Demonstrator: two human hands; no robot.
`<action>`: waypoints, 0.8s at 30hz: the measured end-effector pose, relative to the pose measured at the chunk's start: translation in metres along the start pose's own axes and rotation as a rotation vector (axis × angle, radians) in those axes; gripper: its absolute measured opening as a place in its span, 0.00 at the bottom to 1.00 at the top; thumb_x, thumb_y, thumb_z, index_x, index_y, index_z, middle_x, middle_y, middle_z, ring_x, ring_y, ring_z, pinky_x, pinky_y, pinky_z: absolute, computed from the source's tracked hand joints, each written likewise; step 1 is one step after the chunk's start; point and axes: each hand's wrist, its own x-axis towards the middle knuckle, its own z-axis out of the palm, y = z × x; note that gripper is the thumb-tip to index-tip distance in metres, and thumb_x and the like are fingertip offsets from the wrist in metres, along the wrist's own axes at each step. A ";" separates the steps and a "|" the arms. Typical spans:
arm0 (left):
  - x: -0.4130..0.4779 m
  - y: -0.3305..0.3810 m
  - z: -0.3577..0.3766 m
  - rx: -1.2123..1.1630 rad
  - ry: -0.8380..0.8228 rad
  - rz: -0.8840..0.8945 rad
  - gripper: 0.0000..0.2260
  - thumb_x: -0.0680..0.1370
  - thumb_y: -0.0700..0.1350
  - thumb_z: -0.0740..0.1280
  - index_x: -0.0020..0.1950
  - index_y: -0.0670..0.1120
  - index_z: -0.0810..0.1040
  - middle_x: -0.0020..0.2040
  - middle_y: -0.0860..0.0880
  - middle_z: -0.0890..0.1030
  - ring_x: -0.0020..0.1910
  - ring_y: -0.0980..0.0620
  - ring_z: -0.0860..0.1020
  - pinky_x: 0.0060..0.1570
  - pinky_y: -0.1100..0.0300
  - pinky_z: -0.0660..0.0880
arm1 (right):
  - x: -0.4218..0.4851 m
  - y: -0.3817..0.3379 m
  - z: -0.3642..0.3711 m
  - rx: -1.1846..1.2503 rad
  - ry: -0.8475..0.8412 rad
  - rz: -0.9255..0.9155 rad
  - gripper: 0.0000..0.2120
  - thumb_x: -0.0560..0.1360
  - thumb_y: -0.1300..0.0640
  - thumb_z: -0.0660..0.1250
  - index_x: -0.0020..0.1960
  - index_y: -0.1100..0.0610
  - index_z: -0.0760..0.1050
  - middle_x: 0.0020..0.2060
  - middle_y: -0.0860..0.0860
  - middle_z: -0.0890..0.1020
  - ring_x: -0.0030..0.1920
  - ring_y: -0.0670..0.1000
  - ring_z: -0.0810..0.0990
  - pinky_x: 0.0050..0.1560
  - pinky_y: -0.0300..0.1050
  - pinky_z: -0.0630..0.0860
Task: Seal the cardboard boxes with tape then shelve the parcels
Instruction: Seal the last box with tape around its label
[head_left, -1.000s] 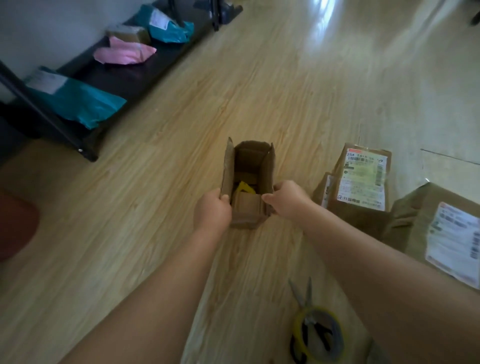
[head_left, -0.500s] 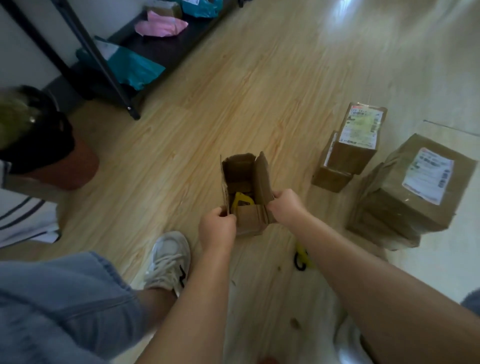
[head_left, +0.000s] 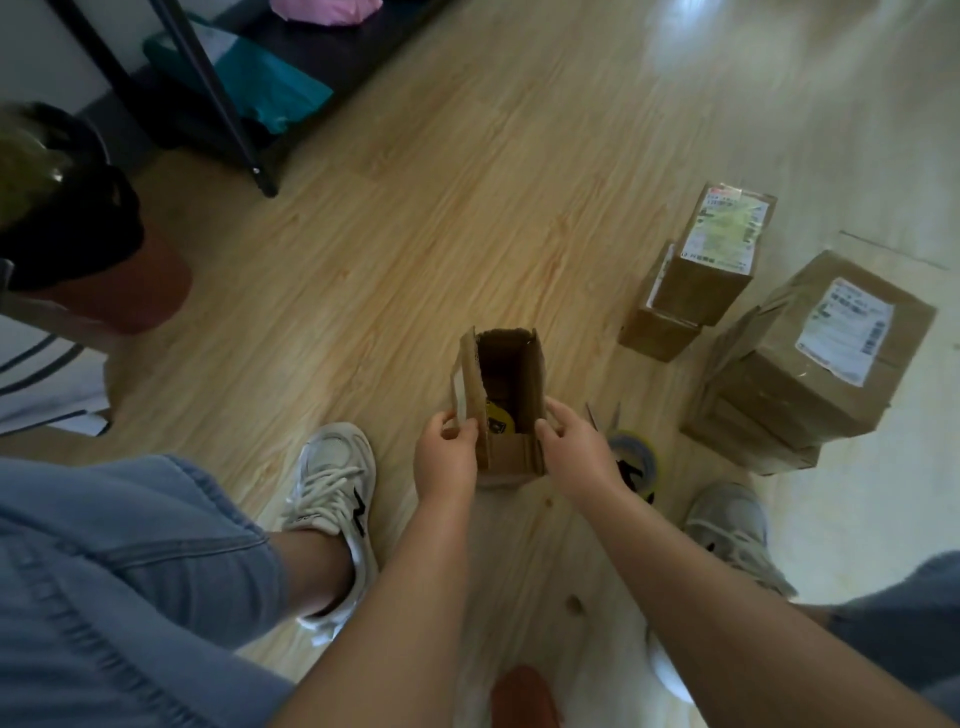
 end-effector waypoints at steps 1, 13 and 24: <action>0.001 0.001 0.000 -0.028 -0.038 -0.018 0.19 0.81 0.47 0.66 0.72 0.47 0.72 0.63 0.47 0.79 0.59 0.46 0.78 0.61 0.47 0.76 | 0.001 0.000 0.002 -0.010 0.005 0.004 0.23 0.85 0.49 0.57 0.79 0.45 0.60 0.64 0.51 0.79 0.52 0.50 0.79 0.52 0.50 0.80; 0.000 0.013 0.001 -0.041 -0.211 -0.005 0.14 0.79 0.50 0.69 0.62 0.47 0.79 0.56 0.50 0.80 0.49 0.55 0.76 0.35 0.67 0.69 | 0.030 0.015 -0.021 0.177 -0.056 0.120 0.23 0.81 0.66 0.59 0.75 0.52 0.69 0.58 0.52 0.81 0.53 0.54 0.81 0.53 0.54 0.81; 0.001 0.021 -0.013 0.168 -0.076 -0.029 0.12 0.79 0.38 0.63 0.38 0.51 0.74 0.48 0.41 0.82 0.48 0.39 0.80 0.50 0.45 0.78 | 0.010 0.005 -0.030 0.190 -0.206 0.002 0.20 0.78 0.66 0.66 0.64 0.48 0.68 0.55 0.51 0.80 0.51 0.51 0.80 0.44 0.45 0.78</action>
